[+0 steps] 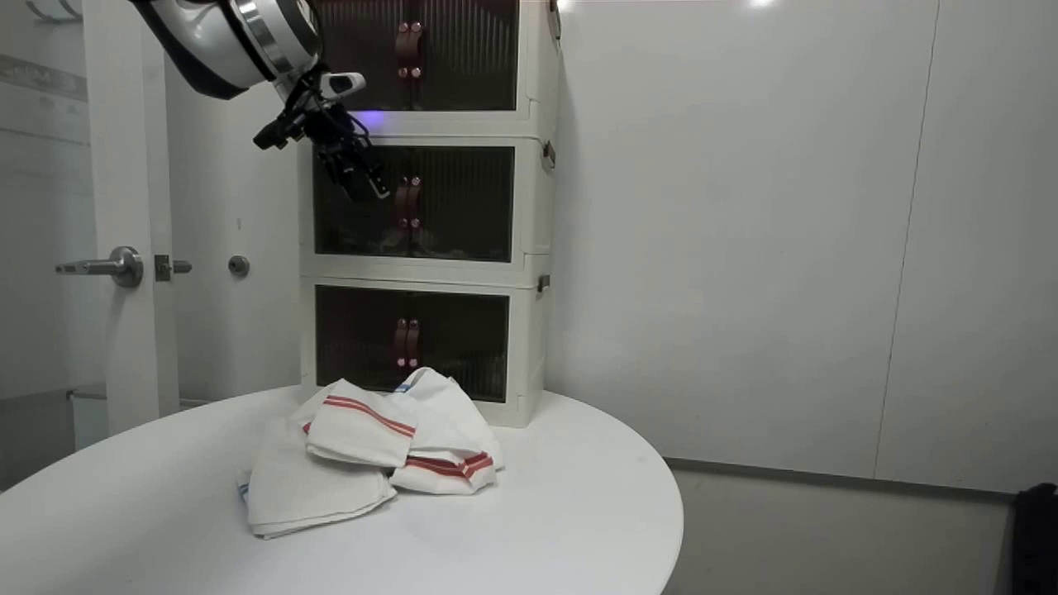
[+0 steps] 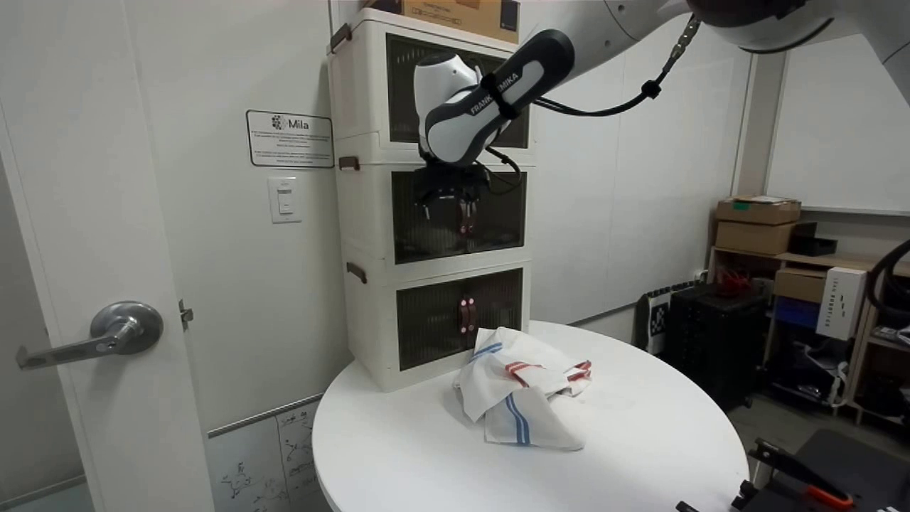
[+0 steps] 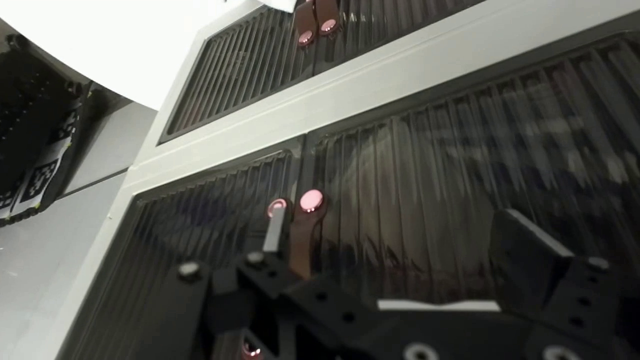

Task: Close the left cabinet door.

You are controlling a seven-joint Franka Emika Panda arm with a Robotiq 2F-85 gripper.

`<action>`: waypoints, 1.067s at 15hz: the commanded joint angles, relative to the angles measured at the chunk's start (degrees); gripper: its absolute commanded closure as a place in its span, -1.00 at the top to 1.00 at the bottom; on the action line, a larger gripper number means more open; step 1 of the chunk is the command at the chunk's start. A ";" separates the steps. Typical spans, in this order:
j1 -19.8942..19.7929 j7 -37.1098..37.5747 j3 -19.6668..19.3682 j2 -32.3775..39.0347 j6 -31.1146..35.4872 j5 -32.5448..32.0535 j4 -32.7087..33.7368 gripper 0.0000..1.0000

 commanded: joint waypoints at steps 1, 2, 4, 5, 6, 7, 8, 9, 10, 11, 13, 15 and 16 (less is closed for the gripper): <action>0.98 -2.71 -1.64 1.27 0.55 0.69 2.67 1.00; 0.95 -3.31 -1.41 0.58 0.24 1.32 1.93 1.00; 0.73 -5.13 -0.75 -1.78 -2.08 3.29 -0.75 1.00; 0.77 -5.77 -0.74 -2.36 -3.39 3.88 -1.27 1.00; 0.63 -7.31 -0.34 -4.07 -5.94 5.10 -3.10 1.00; 0.11 -9.16 0.30 -5.82 -7.85 6.82 -5.13 1.00; -0.54 -11.82 1.15 -8.17 -10.44 9.08 -7.79 1.00; -1.08 -14.06 1.73 -10.11 -12.62 11.27 -9.90 1.00; -1.73 -16.24 2.26 -12.92 -14.39 13.63 -13.06 1.00; -2.30 -18.33 2.65 -15.27 -16.50 15.80 -15.53 1.00; -3.37 -21.62 3.03 -20.54 -20.90 19.57 -21.62 1.00; -4.37 -22.37 2.64 -25.57 -24.02 21.07 -27.98 1.00; -4.95 -22.71 2.56 -28.13 -25.17 21.41 -31.10 1.00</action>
